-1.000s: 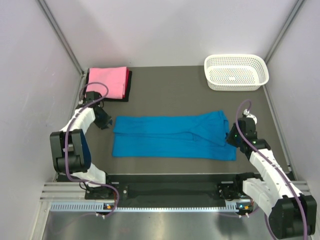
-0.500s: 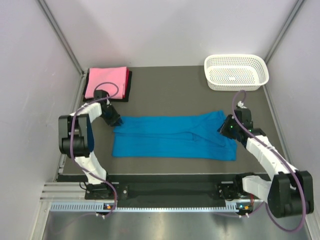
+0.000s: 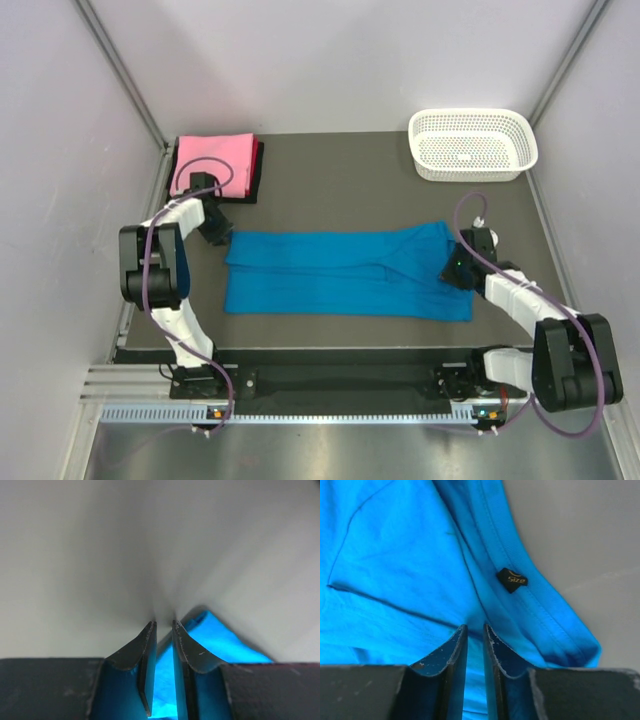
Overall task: Fold and stack the t-shirts
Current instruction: Fold the tshirt
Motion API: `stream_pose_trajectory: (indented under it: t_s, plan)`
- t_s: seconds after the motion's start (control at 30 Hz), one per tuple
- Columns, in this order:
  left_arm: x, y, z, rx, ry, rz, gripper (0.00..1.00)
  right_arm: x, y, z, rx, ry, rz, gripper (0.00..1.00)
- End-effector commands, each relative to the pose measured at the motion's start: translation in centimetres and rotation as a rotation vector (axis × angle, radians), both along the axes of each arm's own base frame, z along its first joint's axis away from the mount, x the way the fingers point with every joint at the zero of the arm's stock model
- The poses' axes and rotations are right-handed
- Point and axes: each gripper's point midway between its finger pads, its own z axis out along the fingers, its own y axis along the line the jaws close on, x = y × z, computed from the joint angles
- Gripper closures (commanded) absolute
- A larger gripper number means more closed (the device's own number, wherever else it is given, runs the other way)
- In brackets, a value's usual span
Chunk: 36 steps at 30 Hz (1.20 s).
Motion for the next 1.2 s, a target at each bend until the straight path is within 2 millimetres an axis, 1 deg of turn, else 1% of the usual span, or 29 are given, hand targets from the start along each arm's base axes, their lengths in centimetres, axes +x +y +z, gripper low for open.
stream_pose_trajectory:
  t_s: [0.0, 0.03, 0.07, 0.1, 0.13, 0.17, 0.2, 0.23, 0.27, 0.3, 0.33, 0.37, 0.4, 0.43, 0.47, 0.5, 0.53, 0.57, 0.6, 0.63, 0.67, 0.73, 0.8, 0.83, 0.9, 0.97, 1.03, 1.17]
  plan:
    - [-0.4, 1.3, 0.8, 0.051, -0.004, 0.052, 0.76, 1.6, -0.4, 2.4, -0.035, -0.095, 0.017, 0.79]
    - [0.1, 1.1, 1.5, 0.036, -0.021, 0.043, 0.76, 2.1, 0.0, 3.3, -0.029, -0.118, 0.044, 0.78]
    - [0.6, 0.9, 2.7, 0.025, -0.049, 0.031, 0.74, 2.5, 0.8, 4.5, -0.001, -0.154, 0.087, 0.75]
    - [1.6, 0.2, 4.2, 0.001, -0.088, -0.008, 0.73, 3.5, 1.8, 6.2, 0.030, -0.211, 0.145, 0.73]
    - [1.6, 0.2, 5.4, 0.000, -0.100, -0.020, 0.72, 3.7, 3.3, 7.4, 0.072, -0.248, 0.243, 0.70]
    - [1.9, 0.1, 6.3, -0.001, -0.115, -0.038, 0.71, 4.1, 4.2, 8.1, 0.092, -0.275, 0.292, 0.69]
    - [2.4, -0.6, 7.6, -0.031, -0.145, -0.066, 0.71, 4.9, 4.9, 9.2, 0.100, -0.320, 0.351, 0.67]
    - [2.6, -1.4, 9.0, -0.060, -0.190, -0.097, 0.70, 4.9, 6.0, 9.6, 0.138, -0.326, 0.411, 0.65]
    - [2.6, -2.0, 9.7, -0.084, -0.213, -0.128, 0.70, 5.1, 6.5, 8.6, 0.145, -0.289, 0.440, 0.64]
    - [2.1, -3.0, 9.7, -0.126, -0.219, -0.160, 0.69, 5.7, 6.9, 9.2, 0.134, -0.297, 0.485, 0.63]
    - [2.0, -3.6, 11.1, -0.140, -0.266, -0.186, 0.69, 5.8, 7.7, 9.1, 0.154, -0.290, 0.530, 0.61]
    - [1.1, -4.1, 10.4, -0.160, -0.260, -0.205, 0.67, 6.5, 8.0, 9.0, 0.146, -0.281, 0.567, 0.61]
    - [0.6, -5.4, 10.6, -0.225, -0.278, -0.250, 0.66, 6.7, 8.4, 8.9, 0.151, -0.280, 0.595, 0.60]
    - [0.5, -5.9, 11.2, -0.245, -0.313, -0.272, 0.66, 6.7, 9.1, 9.0, 0.169, -0.281, 0.638, 0.58]
    - [-0.5, -6.5, 10.3, -0.275, -0.294, -0.274, 0.66, 7.3, 9.4, 8.6, 0.162, -0.263, 0.680, 0.57]
    - [-0.8, -7.0, 10.3, -0.304, -0.297, -0.288, 0.66, 7.3, 9.8, 8.3, 0.167, -0.245, 0.716, 0.56]
    - [-1.3, -7.8, 10.5, -0.342, -0.302, -0.311, 0.66, 7.3, 10.1, 6.7, 0.176, -0.186, 0.741, 0.55]
    - [-1.8, -8.3, 10.1, -0.362, -0.296, -0.318, 0.66, 7.6, 10.3, 6.8, 0.176, -0.162, 0.765, 0.55]
    - [-2.1, -8.8, 10.3, -0.375, -0.299, -0.333, 0.66, 7.5, 10.6, 6.5, 0.178, -0.155, 0.820, 0.55]
    - [-2.4, -9.2, 10.3, -0.390, -0.297, -0.344, 0.66, 7.5, 10.7, 6.0, 0.179, -0.132, 0.836, 0.54]
    - [-2.7, -9.3, 10.3, -0.392, -0.294, -0.352, 0.66, 7.7, 10.8, 5.5, 0.178, -0.103, 0.846, 0.54]
    - [-2.9, -9.2, 10.7, -0.368, -0.301, -0.358, 0.66, 8.0, 10.5, 5.0, 0.156, -0.100, 0.854, 0.53]
    - [-3.2, -8.9, 10.7, -0.348, -0.302, -0.361, 0.66, 8.4, 10.4, 5.0, 0.140, -0.105, 0.852, 0.52]
    - [-3.2, -8.9, 11.0, -0.345, -0.311, -0.360, 0.66, 8.3, 10.5, 4.6, 0.141, -0.095, 0.857, 0.52]
    - [-3.3, -9.1, 10.8, -0.349, -0.316, -0.363, 0.66, 8.2, 10.7, 4.4, 0.158, -0.073, 0.866, 0.52]
    - [-3.1, -9.2, 10.7, -0.347, -0.316, -0.368, 0.66, 8.0, 10.6, 3.6, 0.150, -0.058, 0.891, 0.51]
    - [-3.2, -9.2, 10.5, -0.341, -0.300, -0.367, 0.66, 7.8, 10.8, 3.3, 0.161, -0.055, 0.903, 0.51]
    - [-3.0, -9.3, 10.9, -0.338, -0.310, -0.372, 0.66, 7.7, 11.0, 2.6, 0.175, -0.046, 0.903, 0.50]
